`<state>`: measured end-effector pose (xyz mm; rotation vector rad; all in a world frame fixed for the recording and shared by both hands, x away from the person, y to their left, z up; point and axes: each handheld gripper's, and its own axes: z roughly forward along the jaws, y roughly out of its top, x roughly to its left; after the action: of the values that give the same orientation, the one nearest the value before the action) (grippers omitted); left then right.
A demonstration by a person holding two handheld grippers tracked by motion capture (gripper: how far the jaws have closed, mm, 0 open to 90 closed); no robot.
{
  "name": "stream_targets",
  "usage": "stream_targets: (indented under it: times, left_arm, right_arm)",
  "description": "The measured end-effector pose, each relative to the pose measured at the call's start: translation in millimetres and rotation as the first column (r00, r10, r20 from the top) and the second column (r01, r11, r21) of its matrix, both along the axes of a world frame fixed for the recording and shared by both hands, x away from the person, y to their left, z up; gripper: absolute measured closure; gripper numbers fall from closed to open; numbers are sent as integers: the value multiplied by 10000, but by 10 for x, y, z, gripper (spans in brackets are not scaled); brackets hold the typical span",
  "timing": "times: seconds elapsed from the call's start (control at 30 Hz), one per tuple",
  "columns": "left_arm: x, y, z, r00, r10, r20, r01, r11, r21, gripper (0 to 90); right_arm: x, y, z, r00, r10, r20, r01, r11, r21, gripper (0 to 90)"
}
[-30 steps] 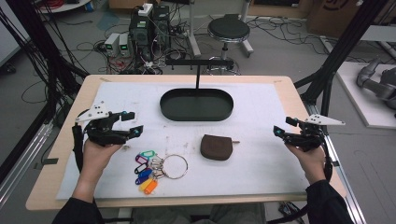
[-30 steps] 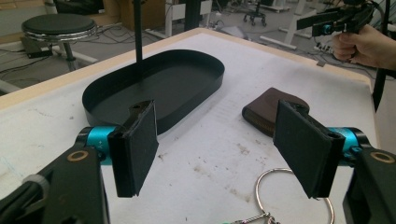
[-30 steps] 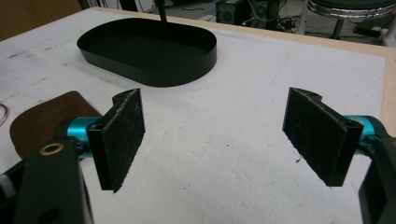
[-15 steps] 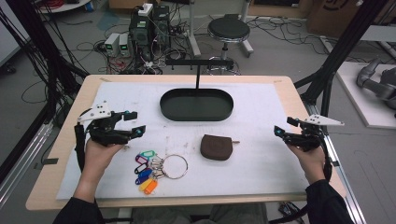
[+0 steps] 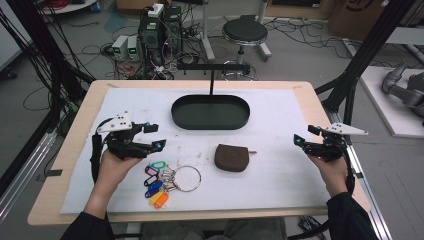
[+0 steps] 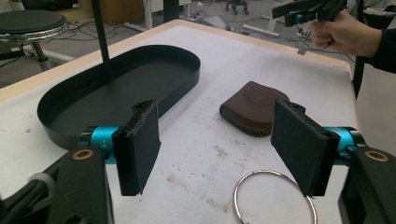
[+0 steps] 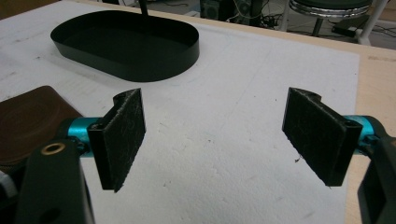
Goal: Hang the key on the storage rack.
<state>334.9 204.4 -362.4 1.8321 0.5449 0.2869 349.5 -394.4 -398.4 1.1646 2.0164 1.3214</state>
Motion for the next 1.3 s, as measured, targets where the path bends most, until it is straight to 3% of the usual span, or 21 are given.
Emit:
stream_targets:
  times: [0.37, 0.63, 0.73, 0.77, 0.87, 0.9, 1.03, 1.1, 1.3]
  left_arm:
    - [28, -215, -174, 9987, -232, -444, 261, 9975, 650, 434]
    - [53, -379, -313, 9946, -570, -863, 676, 9899, 1245, 539]
    - [61, -450, -358, 9921, -719, -1025, 871, 9845, 1524, 571]
    - [64, -489, -380, 9908, -868, -1034, 1046, 9779, 1812, 578]
    - [62, -524, -417, 9869, -1051, -1226, 1266, 9749, 1830, 614]
    - [68, -556, -465, 9847, -1132, -1325, 1385, 9697, 2013, 662]
    - [76, -600, -538, 9790, -1185, -1661, 1532, 9646, 2147, 689]
    - [84, -621, -564, 9775, -1190, -1743, 1604, 9558, 2466, 704]
    - [87, -665, -632, 9751, -1124, -1910, 1637, 9462, 2790, 732]
  right_arm:
    - [25, 40, -19, 10000, 32, -68, -34, 9996, -290, 218]
    - [39, 61, -32, 10000, 14, -64, -18, 9984, -561, 251]
    - [40, 62, -35, 10000, 40, -81, -45, 9983, -586, 251]
    - [41, 63, -35, 10000, 34, -89, -40, 9982, -597, 251]
    - [41, 67, -37, 9999, 32, -106, -38, 9983, -577, 251]
    - [41, 69, -38, 9999, 47, -96, -52, 9983, -580, 252]
    - [39, 73, -37, 9999, 88, -76, -92, 9980, -630, 259]
    - [38, 75, -38, 9999, 85, -78, -90, 9980, -631, 259]
    - [39, 81, -40, 9999, 101, -87, -106, 9977, -676, 261]
